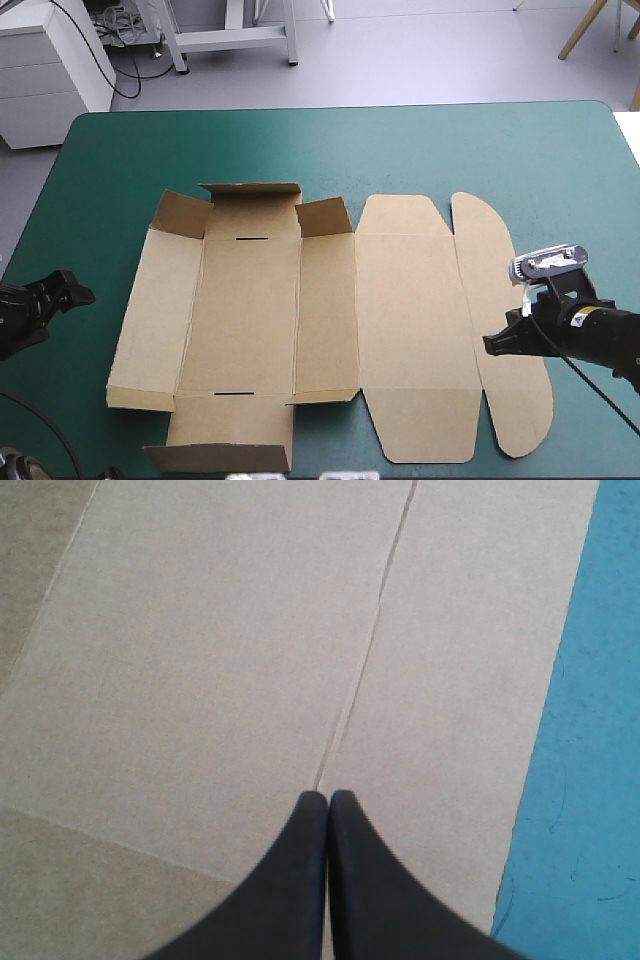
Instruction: Fold the box
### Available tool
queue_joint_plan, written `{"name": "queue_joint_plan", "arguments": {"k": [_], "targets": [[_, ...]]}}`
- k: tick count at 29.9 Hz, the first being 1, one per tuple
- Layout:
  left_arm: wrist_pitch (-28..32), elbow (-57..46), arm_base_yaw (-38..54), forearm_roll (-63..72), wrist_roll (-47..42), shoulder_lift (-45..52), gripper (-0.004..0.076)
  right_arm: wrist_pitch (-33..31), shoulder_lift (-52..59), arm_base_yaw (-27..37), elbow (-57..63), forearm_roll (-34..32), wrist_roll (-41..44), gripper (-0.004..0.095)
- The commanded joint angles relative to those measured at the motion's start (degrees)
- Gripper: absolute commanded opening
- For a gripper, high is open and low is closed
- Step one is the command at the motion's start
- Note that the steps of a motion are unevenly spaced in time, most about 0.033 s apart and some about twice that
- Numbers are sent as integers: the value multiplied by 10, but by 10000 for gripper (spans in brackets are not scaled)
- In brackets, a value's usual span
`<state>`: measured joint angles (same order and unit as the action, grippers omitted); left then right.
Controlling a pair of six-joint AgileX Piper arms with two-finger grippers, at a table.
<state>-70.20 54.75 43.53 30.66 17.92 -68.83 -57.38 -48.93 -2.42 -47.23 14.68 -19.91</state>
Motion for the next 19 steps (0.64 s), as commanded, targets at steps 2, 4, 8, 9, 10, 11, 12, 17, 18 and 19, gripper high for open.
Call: {"name": "queue_joint_plan", "arguments": {"k": [2, 4, 8, 9, 10, 11, 12, 17, 18, 19], "targets": [[-27, 4, -14, 22, 23, 10, 680, 27, 6, 4, -14, 8, -6, -19], [-33, -7, -35, 19, 36, 10, 680, 27, 6, 4, -14, 8, -6, -19], [-35, -24, -76, -20, 31, 10, 679, 27, 6, 4, -14, 8, -6, -19], [-38, -29, -84, -30, 31, 10, 679, 27, 6, 4, -14, 8, -6, -19], [-40, -35, -89, -38, 31, 10, 679, 27, 6, 4, -14, 8, -6, -19], [-40, -41, -96, -39, 31, 10, 679, 27, 6, 4, -14, 8, -6, -19], [-40, -48, -101, -40, 31, 10, 679, 27, 6, 4, -14, 8, -6, -19], [-38, -76, -118, -42, 35, 10, 671, 27, 6, 4, -14, 8, -6, -19], [-37, -78, -122, -42, 35, 10, 664, 27, 6, 4, -14, 8, -6, -19], [-36, -80, -127, -42, 35, 10, 650, 27, 6, 4, -14, 8, -6, -19]]}}
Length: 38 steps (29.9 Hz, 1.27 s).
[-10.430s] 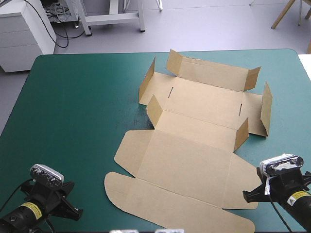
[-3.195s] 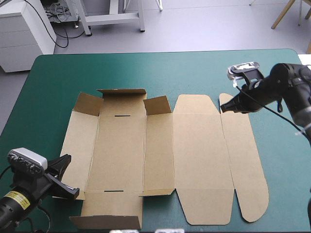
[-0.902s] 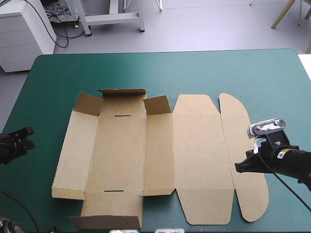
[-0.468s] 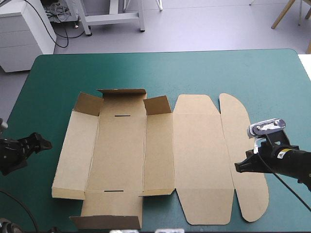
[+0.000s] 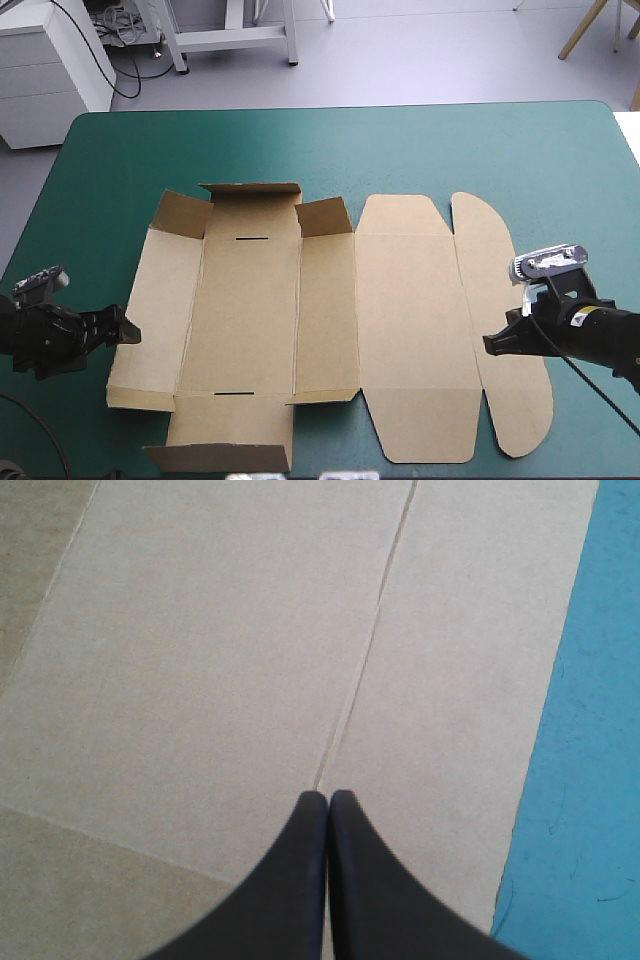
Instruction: Fold the box
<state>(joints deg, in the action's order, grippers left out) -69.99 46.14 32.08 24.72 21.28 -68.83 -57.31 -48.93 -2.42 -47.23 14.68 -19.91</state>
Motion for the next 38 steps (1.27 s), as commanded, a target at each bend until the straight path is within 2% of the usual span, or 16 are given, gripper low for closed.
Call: {"name": "queue_joint_plan", "arguments": {"k": [1, 8, 14, 22, 26, 34, 38], "targets": [[-38, 6, -17, 18, 2, 10, 638, 26, 6, 4, -14, 8, -6, -19], [-35, 6, -58, 18, 17, 10, 568, 26, 6, 4, -14, 8, -6, -19], [-35, 6, -96, -4, 17, 9, 566, 26, 6, 4, -14, 8, -6, -19], [-30, 6, -96, 2, 17, -40, 555, 25, 6, 4, -14, 8, -6, -19], [-18, 6, -96, -2, 17, -50, 429, 25, 6, 4, -14, 8, -6, -19], [-10, 6, -96, -2, 17, -50, -2, 25, 6, 4, -14, 8, -6, -19], [-11, 6, -96, -2, 21, -50, -10, 25, 6, 4, -14, 8, -6, -19]]}}
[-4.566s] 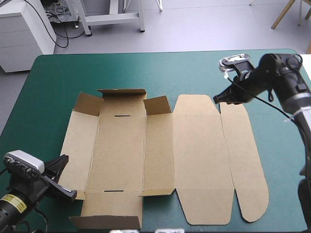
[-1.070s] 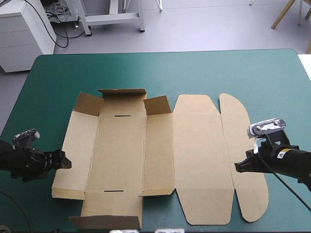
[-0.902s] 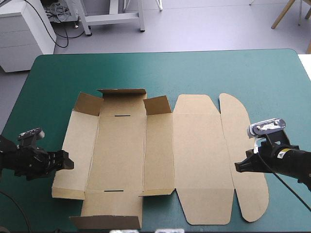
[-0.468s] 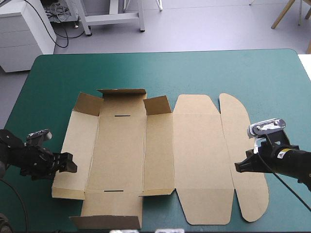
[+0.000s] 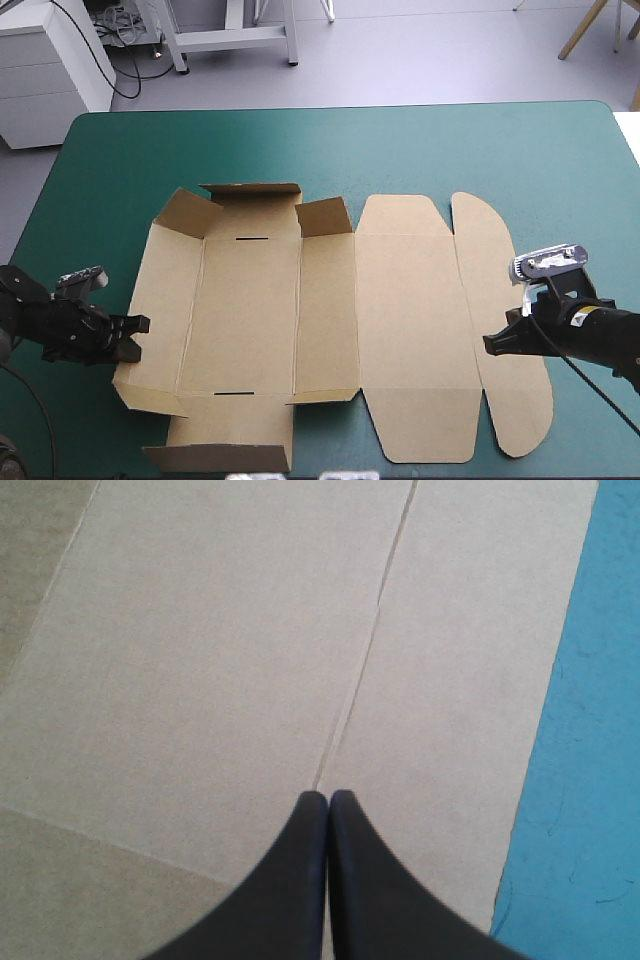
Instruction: Fold the box
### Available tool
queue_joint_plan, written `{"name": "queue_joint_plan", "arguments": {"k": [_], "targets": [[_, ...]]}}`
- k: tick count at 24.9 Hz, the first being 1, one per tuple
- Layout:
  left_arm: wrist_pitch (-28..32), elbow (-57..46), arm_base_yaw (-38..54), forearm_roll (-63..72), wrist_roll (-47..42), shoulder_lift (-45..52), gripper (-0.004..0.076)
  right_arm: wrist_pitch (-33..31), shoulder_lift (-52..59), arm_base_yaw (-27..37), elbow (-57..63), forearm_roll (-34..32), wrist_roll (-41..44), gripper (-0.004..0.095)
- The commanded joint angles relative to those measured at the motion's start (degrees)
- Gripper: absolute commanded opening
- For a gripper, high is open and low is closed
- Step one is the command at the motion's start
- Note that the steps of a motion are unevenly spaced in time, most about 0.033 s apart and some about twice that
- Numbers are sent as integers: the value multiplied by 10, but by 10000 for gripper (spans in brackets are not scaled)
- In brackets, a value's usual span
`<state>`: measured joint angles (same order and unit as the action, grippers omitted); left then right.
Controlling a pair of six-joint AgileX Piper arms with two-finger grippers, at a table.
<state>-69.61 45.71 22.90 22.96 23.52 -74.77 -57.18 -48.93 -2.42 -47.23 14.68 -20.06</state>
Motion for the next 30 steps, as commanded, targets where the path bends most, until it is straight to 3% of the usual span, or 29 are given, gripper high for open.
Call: {"name": "queue_joint_plan", "arguments": {"k": [1, 14, 17, 22, 30], "targets": [[-16, 11, -4, 16, 0, 10, -10, 24, 6, 4, -14, 8, -4, -19], [-34, 11, -4, 33, 7, 10, -6, 24, 6, 4, -14, 8, -4, -19], [-44, 11, -4, 46, 7, 10, 64, 24, 6, 4, -14, 8, -4, -19], [-49, 11, -4, 60, 8, 10, 300, 24, 6, 4, -14, 8, -4, -19], [-50, 26, -4, 83, 12, 13, 313, 24, 6, 4, -14, 8, -4, -19]]}}
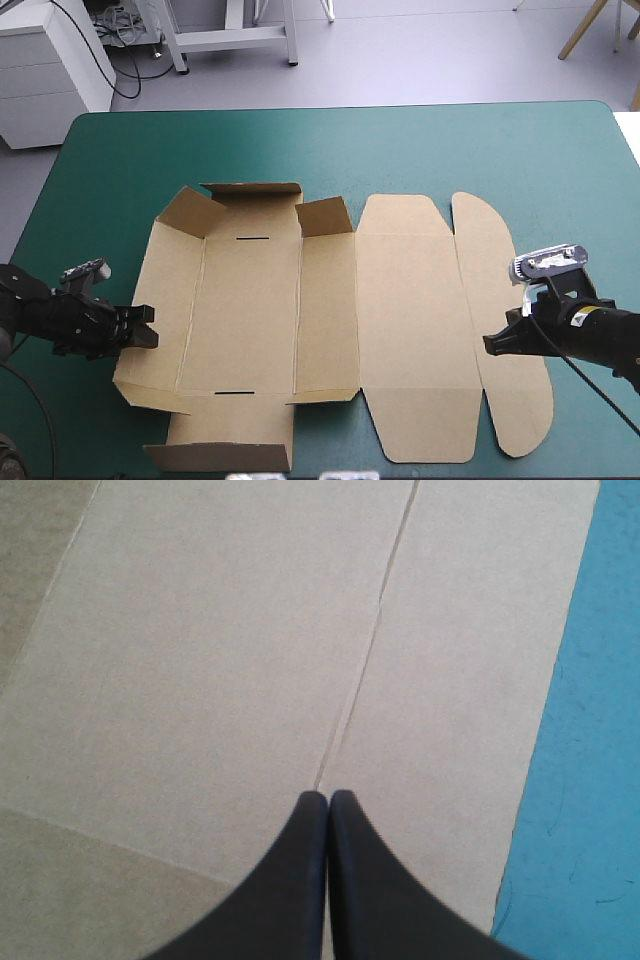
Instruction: Fold the box
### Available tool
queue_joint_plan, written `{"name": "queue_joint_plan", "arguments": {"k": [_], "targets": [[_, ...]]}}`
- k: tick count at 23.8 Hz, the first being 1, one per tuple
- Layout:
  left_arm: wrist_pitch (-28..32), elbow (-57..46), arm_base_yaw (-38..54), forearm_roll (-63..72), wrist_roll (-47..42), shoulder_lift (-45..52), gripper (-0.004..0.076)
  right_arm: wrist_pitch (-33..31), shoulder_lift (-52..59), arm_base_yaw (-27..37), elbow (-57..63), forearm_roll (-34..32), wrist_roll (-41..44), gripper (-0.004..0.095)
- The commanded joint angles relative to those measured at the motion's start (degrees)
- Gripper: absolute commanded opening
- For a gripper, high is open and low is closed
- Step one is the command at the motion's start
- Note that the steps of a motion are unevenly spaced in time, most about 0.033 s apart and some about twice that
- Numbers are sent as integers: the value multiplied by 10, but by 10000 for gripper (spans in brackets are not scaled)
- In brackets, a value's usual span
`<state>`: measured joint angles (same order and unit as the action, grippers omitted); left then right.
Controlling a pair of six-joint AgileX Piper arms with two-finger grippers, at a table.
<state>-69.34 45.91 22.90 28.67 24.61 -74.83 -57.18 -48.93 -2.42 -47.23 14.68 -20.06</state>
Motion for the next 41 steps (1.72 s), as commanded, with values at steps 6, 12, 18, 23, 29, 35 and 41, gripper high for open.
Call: {"name": "queue_joint_plan", "arguments": {"k": [6, 12, 18, 23, 29, 35, 41], "targets": [[-52, 120, -4, -27, -36, 29, 372, 24, 6, 4, -14, 8, -4, -19], [-50, 194, -4, -149, -109, 60, 529, 24, 6, 4, -14, 8, -4, -19], [-50, 199, -3, -223, -143, 76, 532, 24, 6, 4, -14, 8, -6, -19], [-50, 163, -3, -210, -126, 75, 532, 24, 6, 4, -14, 8, -6, -19], [-42, 69, -3, -177, -96, 34, 532, 24, 6, 4, -14, 8, -6, -19], [-14, 24, -3, -15, 3, -17, 532, 22, 6, 4, -14, 8, -6, -19], [-26, -8, -3, 34, 43, -43, 532, 24, 6, 4, -14, 7, -6, -19]]}}
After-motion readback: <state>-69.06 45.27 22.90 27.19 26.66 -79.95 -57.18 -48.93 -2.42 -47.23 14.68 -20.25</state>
